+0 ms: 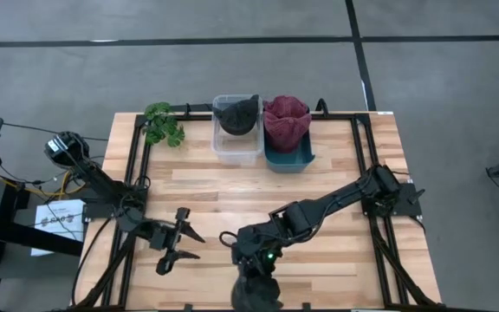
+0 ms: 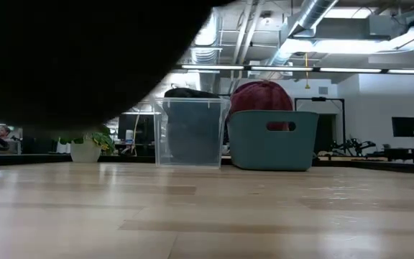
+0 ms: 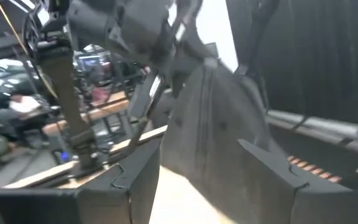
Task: Pick & Place hat
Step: Put the black cap into the transparent bin
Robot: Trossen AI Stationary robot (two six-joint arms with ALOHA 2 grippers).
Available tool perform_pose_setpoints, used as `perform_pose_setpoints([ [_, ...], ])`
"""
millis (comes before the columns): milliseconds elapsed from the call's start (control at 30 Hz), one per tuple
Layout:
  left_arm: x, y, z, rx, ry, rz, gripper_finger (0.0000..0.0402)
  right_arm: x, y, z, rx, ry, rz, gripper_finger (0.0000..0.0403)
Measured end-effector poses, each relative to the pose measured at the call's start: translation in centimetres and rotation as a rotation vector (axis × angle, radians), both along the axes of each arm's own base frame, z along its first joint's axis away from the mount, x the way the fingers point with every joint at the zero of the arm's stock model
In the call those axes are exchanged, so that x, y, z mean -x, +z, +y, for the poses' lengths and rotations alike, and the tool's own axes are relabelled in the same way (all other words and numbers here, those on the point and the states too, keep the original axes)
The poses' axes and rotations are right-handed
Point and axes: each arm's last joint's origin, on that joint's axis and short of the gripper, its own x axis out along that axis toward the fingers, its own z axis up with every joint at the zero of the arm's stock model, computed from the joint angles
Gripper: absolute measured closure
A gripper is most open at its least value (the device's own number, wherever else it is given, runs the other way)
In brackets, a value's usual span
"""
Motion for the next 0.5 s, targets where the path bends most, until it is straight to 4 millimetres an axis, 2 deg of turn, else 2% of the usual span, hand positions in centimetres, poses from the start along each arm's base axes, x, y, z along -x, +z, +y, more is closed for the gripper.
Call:
perform_pose_setpoints([
  [100, -0.9, 0.0, 0.9, 0.057, -0.039, 0.019, 0.0198, 0.9, -1.0, 0.0, 0.100, -0.077, 0.120, 0.0403],
  [300, -1.8, 0.0, 2.0, 0.105, -0.092, 0.036, 0.0198, 3.7, -2.9, -0.5, 0.423, -0.248, 0.380, 0.0403],
  [500, -2.1, 0.0, 2.3, 0.104, -0.075, 0.035, 0.0198, 5.9, -3.5, -0.9, 0.704, -0.316, 0.465, 0.0403],
])
